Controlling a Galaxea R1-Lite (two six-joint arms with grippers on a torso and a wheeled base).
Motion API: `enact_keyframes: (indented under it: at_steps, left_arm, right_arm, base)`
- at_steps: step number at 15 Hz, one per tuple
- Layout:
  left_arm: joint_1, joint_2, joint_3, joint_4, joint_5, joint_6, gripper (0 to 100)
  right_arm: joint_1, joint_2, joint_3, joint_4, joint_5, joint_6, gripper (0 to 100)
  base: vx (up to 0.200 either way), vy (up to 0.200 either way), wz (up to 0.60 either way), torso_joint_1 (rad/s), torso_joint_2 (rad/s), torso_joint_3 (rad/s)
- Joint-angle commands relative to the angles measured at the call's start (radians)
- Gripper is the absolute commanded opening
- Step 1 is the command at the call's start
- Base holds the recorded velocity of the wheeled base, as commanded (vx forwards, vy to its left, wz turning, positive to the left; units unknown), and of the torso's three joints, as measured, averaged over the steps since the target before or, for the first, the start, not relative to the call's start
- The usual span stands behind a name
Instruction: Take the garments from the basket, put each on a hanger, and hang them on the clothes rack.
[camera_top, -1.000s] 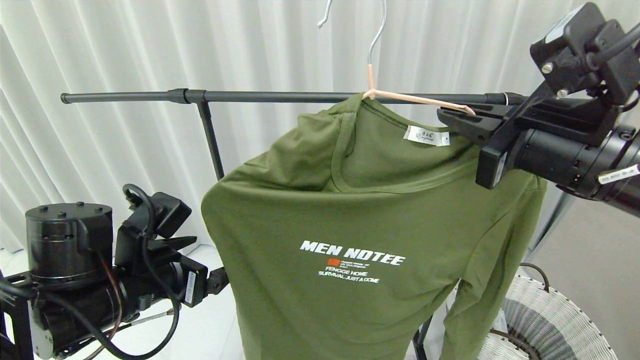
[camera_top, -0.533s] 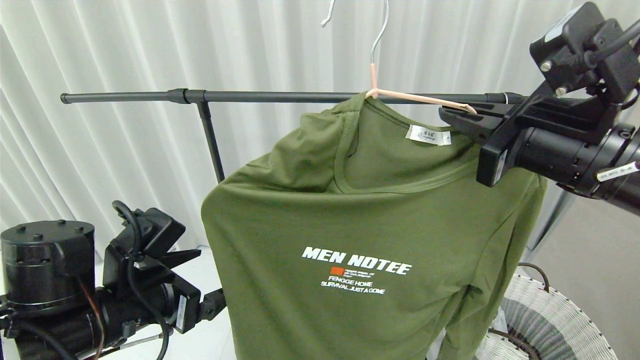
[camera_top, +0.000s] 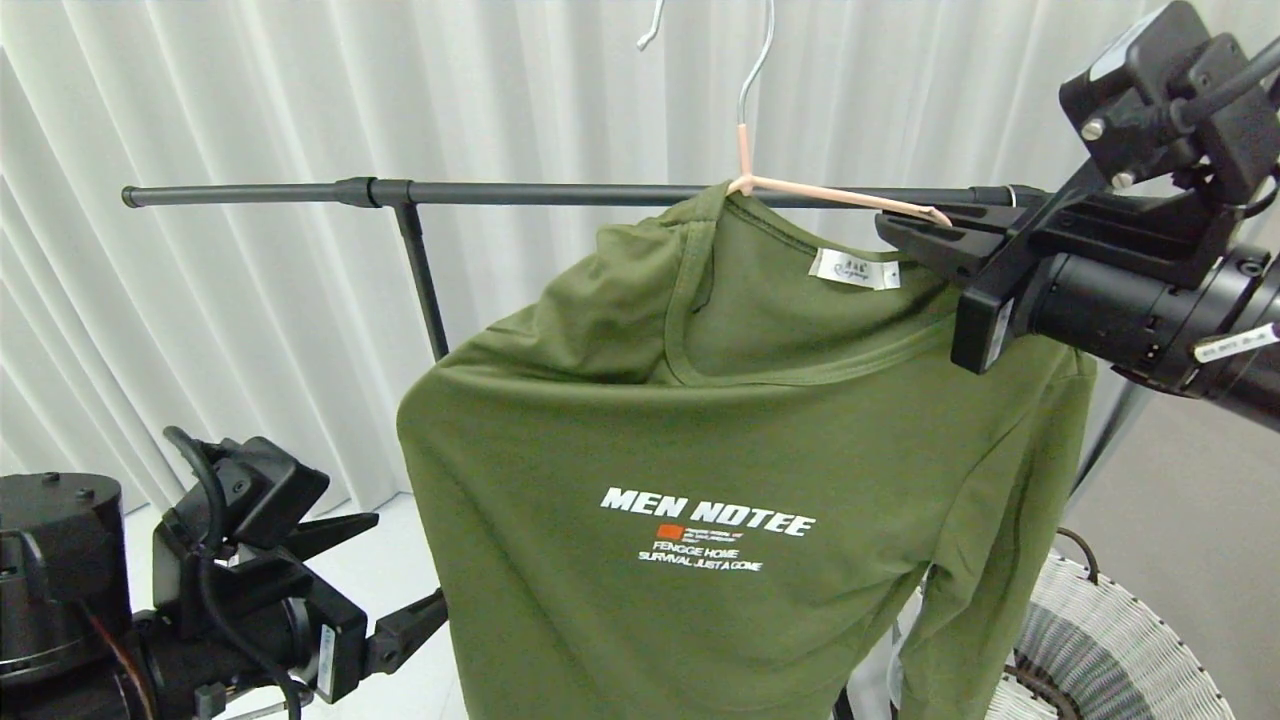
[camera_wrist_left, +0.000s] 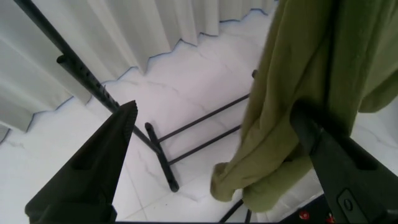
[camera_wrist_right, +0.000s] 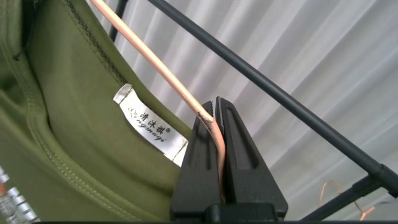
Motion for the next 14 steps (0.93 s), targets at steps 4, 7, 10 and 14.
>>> enact_keyframes:
  at_steps: [4, 7, 10, 14]
  left_arm:
    - [-0.005, 0.062, -0.03, 0.0, -0.002, -0.008, 100]
    - [-0.007, 0.068, -0.036, 0.0, -0.007, -0.008, 0]
    - [-0.007, 0.07, -0.036, 0.0, -0.007, -0.011, 0]
    - [0.001, 0.074, -0.048, 0.0, -0.001, -0.01, 0]
  right_arm:
    - [0.03, -0.009, 0.007, 0.0, 0.002, 0.001, 0]
    - [0.027, -0.007, 0.007, 0.0, 0.002, 0.001, 0]
    - [0.017, -0.009, 0.01, 0.0, 0.002, 0.009, 0]
    - [-0.053, -0.011, 0.014, 0.005, 0.002, 0.009, 0]
  base:
    - [0.0, 0.0, 0.0, 0.0, 0.0, 0.0]
    - [0.0, 0.0, 0.0, 0.0, 0.0, 0.0]
    - [0.0, 0.0, 0.0, 0.0, 0.0, 0.0]
    - [0.0, 0.0, 0.0, 0.0, 0.0, 0.0]
